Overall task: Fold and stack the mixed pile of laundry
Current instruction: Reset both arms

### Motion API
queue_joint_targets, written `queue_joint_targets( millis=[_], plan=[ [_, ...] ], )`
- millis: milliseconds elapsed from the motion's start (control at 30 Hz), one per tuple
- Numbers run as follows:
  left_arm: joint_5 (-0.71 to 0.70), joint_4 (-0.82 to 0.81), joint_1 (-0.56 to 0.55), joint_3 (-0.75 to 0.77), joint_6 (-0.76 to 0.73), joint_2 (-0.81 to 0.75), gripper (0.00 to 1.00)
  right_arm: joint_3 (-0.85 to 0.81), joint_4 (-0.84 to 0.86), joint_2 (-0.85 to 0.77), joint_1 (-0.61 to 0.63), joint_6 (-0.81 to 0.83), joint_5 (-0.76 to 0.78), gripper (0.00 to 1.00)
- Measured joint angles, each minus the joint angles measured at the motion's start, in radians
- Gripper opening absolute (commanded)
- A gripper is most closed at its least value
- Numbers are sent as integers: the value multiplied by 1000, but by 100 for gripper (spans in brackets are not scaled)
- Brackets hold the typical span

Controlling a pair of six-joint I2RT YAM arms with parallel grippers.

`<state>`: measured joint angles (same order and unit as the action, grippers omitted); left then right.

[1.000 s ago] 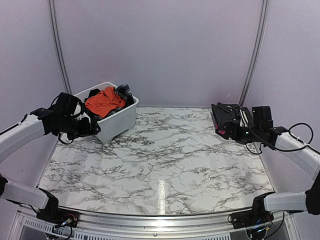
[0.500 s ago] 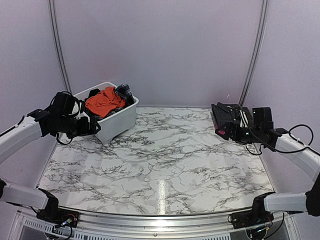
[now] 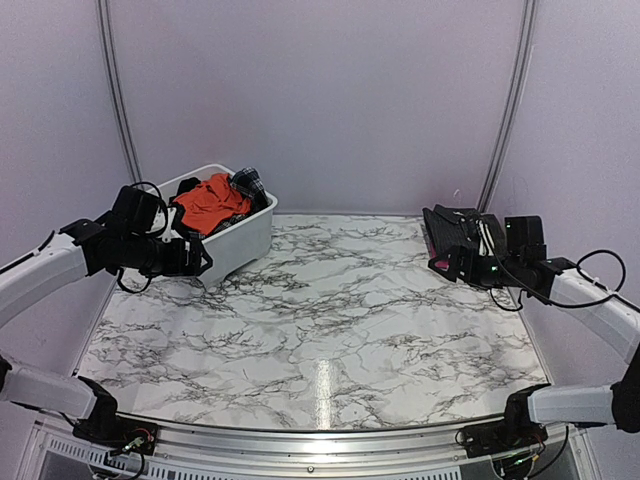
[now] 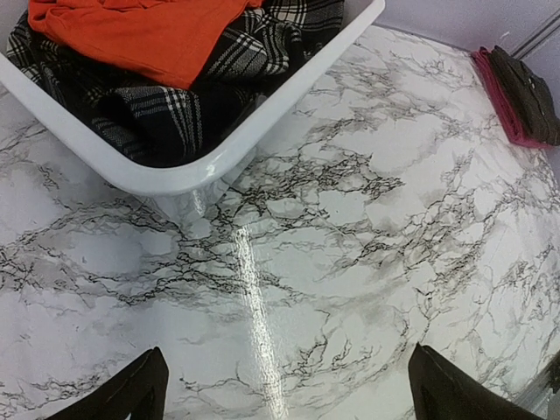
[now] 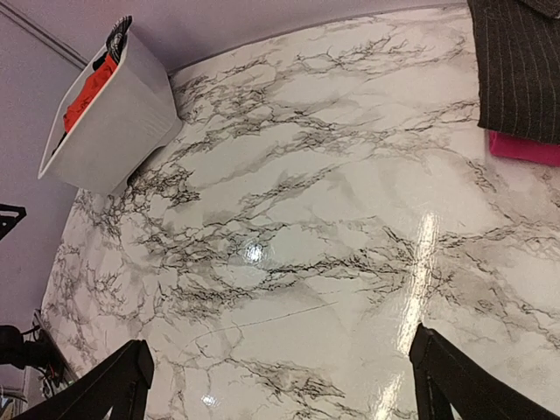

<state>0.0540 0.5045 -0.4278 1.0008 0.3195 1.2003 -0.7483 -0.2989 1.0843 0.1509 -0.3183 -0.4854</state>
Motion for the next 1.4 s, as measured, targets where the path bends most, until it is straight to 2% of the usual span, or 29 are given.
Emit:
queue_joint_targets(
  millis=[467,633,933,1400],
  plan=[
    [-40,-1,-47,3,-43,10,99,-1,11,0,0,0,-27,98],
    [-56,-4,-38,43,-25,10,99,-3,14,-2,-30,-3,-48,99],
    [-48,-25,29,86,26,-16,99,-12,38,-51,-175,-30,-119,99],
    [-45,-37,38,71,98,-23,99,-13,38,-64,-180,-30,-135,99]
  ],
)
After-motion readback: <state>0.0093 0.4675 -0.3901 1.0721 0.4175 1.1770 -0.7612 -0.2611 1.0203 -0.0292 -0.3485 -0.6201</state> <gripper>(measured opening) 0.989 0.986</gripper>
